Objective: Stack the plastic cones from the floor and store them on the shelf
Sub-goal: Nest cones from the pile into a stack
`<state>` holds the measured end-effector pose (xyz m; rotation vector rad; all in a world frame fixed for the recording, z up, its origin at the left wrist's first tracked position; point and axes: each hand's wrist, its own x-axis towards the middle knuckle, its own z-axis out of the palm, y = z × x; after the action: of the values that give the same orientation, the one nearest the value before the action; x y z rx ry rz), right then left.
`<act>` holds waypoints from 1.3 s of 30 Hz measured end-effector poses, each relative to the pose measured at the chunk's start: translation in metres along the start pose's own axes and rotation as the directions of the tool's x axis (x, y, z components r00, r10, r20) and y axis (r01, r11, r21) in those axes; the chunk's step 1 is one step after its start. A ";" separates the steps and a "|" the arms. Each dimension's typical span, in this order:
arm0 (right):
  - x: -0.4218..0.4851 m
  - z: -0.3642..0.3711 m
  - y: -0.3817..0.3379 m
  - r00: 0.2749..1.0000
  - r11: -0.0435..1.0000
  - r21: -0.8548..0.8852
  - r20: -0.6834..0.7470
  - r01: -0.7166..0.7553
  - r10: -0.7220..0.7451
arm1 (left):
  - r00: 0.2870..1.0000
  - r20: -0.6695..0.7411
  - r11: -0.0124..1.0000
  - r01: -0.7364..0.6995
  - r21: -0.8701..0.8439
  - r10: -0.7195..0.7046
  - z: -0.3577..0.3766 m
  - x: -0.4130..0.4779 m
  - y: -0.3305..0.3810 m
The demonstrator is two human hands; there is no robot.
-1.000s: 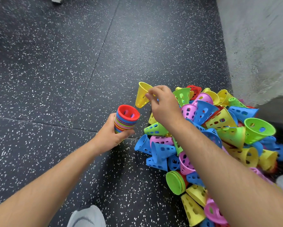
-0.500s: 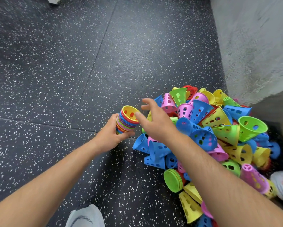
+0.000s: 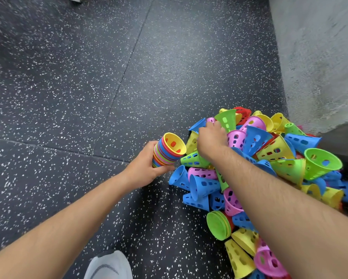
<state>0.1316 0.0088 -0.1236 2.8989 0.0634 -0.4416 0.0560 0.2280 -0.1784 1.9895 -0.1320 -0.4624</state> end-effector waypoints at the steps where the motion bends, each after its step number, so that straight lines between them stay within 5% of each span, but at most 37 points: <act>1: 0.000 0.002 0.000 1.000 1.000 -0.003 0.007 -0.003 0.003 | 1.000 0.004 1.000 -0.006 0.007 0.006 0.000 0.001 0.000; 6: -0.014 0.001 0.003 0.990 0.971 0.231 -0.136 0.061 -0.030 | 1.000 0.020 1.000 -0.002 0.001 0.002 -0.001 0.002 0.001; 10: -0.040 -0.005 0.008 0.944 0.756 0.634 -0.322 0.163 0.066 | 1.000 0.012 1.000 0.002 0.013 -0.002 0.000 0.002 0.004; 17: -0.082 -0.011 0.015 0.870 0.664 0.694 -0.475 0.280 0.130 | 1.000 0.013 0.999 0.002 0.034 -0.002 0.002 0.001 0.004; 23: -0.102 -0.006 -0.007 0.941 0.648 0.683 -0.274 0.337 -0.200 | 1.000 -0.009 0.998 -0.024 0.057 0.024 0.002 -0.001 0.007; 28: -0.109 -0.008 -0.015 0.990 0.432 0.892 -0.141 0.132 -0.010 | 0.999 -0.035 0.999 0.002 -0.034 -0.003 0.000 -0.012 0.003; 34: -0.102 0.010 -0.016 0.986 0.779 0.610 -0.033 0.148 -0.162 | 1.000 -0.015 0.999 0.021 -0.034 -0.022 -0.002 -0.033 -0.008; 39: -0.100 0.024 -0.031 0.949 0.906 0.349 0.112 0.239 -0.294 | 1.000 -0.021 1.000 -0.011 -0.009 0.011 0.001 -0.041 -0.009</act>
<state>0.0273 0.0330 -0.1225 3.1805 0.4052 -0.8082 0.0165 0.2432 -0.1761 1.9828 -0.1279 -0.4342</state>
